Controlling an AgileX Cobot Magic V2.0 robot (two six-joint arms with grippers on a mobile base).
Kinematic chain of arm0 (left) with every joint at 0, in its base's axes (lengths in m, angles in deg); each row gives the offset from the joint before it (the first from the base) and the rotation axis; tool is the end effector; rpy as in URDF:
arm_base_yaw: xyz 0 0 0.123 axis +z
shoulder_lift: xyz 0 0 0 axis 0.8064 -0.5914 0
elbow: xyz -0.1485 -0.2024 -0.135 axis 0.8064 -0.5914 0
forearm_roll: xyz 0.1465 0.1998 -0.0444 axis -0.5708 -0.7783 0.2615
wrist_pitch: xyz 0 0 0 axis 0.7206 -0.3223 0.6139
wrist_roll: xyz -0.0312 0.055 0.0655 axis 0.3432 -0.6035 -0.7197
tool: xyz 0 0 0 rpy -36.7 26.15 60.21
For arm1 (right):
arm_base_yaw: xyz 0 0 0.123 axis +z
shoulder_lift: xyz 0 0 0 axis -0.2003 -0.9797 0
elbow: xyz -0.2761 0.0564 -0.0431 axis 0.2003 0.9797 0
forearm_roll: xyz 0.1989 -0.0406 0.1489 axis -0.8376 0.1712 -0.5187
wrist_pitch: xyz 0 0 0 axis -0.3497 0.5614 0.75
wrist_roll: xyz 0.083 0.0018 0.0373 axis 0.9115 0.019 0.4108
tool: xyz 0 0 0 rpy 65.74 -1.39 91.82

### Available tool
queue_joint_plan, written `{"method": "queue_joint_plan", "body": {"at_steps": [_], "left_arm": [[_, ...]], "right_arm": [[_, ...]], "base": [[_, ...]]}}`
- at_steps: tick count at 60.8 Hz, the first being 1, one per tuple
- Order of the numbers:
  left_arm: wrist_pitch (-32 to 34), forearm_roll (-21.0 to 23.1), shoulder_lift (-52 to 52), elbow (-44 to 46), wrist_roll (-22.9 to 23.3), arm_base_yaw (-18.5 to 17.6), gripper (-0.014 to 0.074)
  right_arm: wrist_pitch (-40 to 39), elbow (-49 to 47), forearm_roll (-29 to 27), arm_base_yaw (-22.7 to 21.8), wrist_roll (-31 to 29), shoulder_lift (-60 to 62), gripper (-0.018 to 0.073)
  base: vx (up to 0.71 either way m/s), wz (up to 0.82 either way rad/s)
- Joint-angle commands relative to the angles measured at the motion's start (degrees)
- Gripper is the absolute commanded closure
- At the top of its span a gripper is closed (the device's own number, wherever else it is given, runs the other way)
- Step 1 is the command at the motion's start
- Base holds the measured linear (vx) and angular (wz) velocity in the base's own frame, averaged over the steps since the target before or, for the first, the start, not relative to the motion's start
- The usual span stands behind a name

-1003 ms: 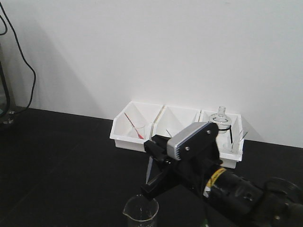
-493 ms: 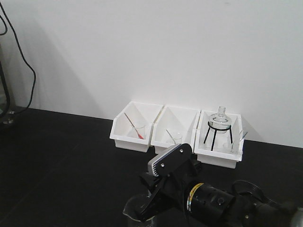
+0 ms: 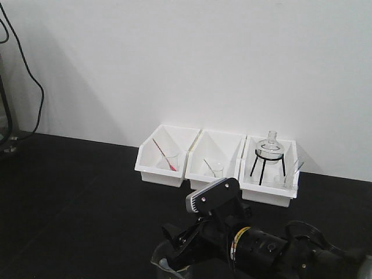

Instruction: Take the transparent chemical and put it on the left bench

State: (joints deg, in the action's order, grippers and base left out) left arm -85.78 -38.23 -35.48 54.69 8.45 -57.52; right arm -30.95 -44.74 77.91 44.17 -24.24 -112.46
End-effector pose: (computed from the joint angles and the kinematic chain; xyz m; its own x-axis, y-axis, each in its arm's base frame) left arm 0.0566 -0.0037 0.2036 0.0605 0.0282 -0.9978 0.0644 0.9974 0.0320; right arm 0.3058 0.2050 0.2382 -0.2388 -0.2335 -0.9426 -0.6236 0.7809 -0.0355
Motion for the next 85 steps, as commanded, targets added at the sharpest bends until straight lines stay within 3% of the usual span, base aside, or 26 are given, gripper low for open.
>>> {"method": "queue_joint_plan", "body": {"at_steps": [1, 21, 36, 51, 55, 57, 58, 65, 70, 78, 85], "left_arm": [[4.49, 0.04, 1.10, -0.93, 0.45, -0.10, 0.0600], [4.49, 0.04, 1.10, -0.93, 0.45, -0.10, 0.0600], [4.49, 0.04, 1.10, -0.93, 0.45, -0.10, 0.0600], [4.49, 0.04, 1.10, -0.93, 0.45, -0.10, 0.0600], [4.49, 0.04, 1.10, -0.93, 0.45, -0.10, 0.0600], [4.49, 0.04, 1.10, -0.93, 0.45, -0.10, 0.0600], [4.49, 0.04, 1.10, -0.93, 0.45, -0.10, 0.0600], [4.49, 0.04, 1.10, -0.93, 0.45, -0.10, 0.0600], [4.49, 0.04, 1.10, -0.93, 0.45, -0.10, 0.0600], [4.49, 0.04, 1.10, -0.93, 0.45, -0.10, 0.0600], [4.49, 0.04, 1.10, -0.93, 0.45, -0.10, 0.0600]], "right_arm": [[-1.35, -0.34, -0.58, -0.08, 0.14, 8.20, -0.0003], [21.79, 9.47, -0.58, -0.15, 0.16, 39.98, 0.0048], [30.47, 11.37, -0.58, -0.15, 0.16, 55.84, 0.0057], [34.27, 12.86, 12.86, -0.34, -1.59, 67.00, 0.0132], [34.32, 15.09, 13.70, -2.90, -1.59, 70.49, 0.0182], [34.32, 16.76, 13.27, -5.42, -1.59, 72.78, 0.0216], [34.32, 22.51, 10.70, -13.53, -1.59, 79.70, 0.0323], [34.37, 30.71, 5.83, -21.57, -1.92, 86.99, 0.0467], [34.31, 36.69, 0.85, -23.94, -5.10, 91.27, 0.0575], [30.76, 47.46, -6.33, -24.96, -10.77, 95.93, 0.0569], [18.88, 57.09, -9.82, -25.07, -10.47, 97.25, 0.0566]], "base": [[0.00, 0.00], [0.00, 0.00], [0.00, 0.00], [0.00, 0.00], [0.00, 0.00], [0.00, 0.00], [0.00, 0.00], [0.00, 0.00], [0.00, 0.00], [0.00, 0.00], [0.00, 0.00]]}}
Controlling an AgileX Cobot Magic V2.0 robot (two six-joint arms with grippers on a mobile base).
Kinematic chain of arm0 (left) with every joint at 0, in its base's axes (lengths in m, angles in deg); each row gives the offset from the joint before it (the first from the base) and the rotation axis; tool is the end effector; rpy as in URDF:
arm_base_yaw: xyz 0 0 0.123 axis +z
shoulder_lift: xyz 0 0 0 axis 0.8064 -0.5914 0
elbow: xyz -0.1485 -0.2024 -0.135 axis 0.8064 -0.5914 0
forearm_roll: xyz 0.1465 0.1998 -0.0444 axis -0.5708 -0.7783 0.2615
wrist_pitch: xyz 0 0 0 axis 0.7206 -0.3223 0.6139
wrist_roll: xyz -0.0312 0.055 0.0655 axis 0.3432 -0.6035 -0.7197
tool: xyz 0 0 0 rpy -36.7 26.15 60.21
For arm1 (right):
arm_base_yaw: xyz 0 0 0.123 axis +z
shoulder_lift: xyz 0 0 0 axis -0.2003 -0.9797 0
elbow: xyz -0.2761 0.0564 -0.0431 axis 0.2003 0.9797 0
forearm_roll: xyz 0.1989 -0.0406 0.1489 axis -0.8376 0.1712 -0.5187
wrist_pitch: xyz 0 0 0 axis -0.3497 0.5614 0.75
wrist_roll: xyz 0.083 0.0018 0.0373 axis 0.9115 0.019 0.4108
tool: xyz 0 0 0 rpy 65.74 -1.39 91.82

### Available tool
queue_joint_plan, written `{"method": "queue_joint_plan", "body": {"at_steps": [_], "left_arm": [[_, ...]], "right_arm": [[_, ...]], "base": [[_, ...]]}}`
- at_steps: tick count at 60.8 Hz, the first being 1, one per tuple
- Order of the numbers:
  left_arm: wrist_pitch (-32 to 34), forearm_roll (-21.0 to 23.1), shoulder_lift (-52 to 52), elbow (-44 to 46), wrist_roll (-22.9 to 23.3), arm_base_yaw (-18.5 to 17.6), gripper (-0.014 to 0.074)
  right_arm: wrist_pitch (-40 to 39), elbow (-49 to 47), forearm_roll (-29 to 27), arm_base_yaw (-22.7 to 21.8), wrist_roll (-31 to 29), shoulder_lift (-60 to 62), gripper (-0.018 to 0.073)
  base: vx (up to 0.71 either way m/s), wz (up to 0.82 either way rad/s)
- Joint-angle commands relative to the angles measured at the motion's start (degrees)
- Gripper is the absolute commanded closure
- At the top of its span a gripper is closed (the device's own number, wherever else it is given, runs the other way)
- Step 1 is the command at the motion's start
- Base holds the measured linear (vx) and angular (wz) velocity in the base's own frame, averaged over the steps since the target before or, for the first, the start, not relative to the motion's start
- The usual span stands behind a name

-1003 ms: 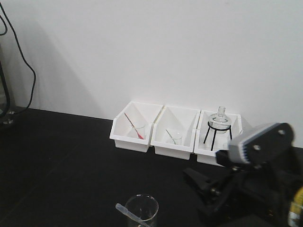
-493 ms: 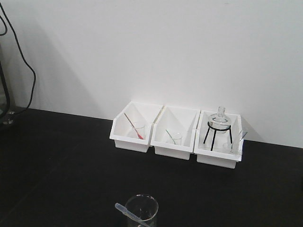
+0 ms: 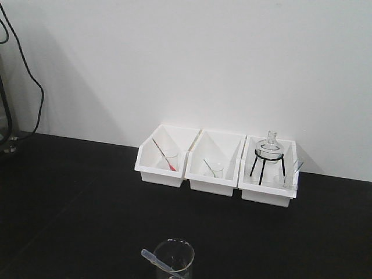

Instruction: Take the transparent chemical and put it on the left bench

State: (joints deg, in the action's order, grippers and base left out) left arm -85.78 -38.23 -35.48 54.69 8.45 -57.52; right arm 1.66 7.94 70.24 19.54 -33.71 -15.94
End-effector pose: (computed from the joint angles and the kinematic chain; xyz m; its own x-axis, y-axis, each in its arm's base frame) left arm 0.0566 -0.0037 0.2036 0.0605 0.0282 -0.9978 0.0644 0.9974 0.0320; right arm 0.0533 0.0038 0.2011 -0.1157 -0.1246 -0.9854 -0.1127 0.9873 -0.1116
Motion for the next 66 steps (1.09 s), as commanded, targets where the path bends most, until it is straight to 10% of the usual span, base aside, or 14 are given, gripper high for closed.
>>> {"method": "queue_joint_plan", "body": {"at_steps": [1, 16, 66], "left_arm": [[4.49, 0.04, 1.10, -0.93, 0.45, -0.10, 0.0600], [4.49, 0.04, 1.10, -0.93, 0.45, -0.10, 0.0600], [4.49, 0.04, 1.10, -0.93, 0.45, -0.10, 0.0600]], "right_arm": [[-13.67, 4.62, -2.28, -0.73, -0.93, 0.74, 0.0566], [-16.90, 3.99, -3.27, -9.49, -0.55, 0.74, 0.0566], [-15.96, 3.99, -3.39, -9.15, -0.68, 0.69, 0.0566]], "base": [[0.00, 0.00], [0.00, 0.00], [0.00, 0.00]]}}
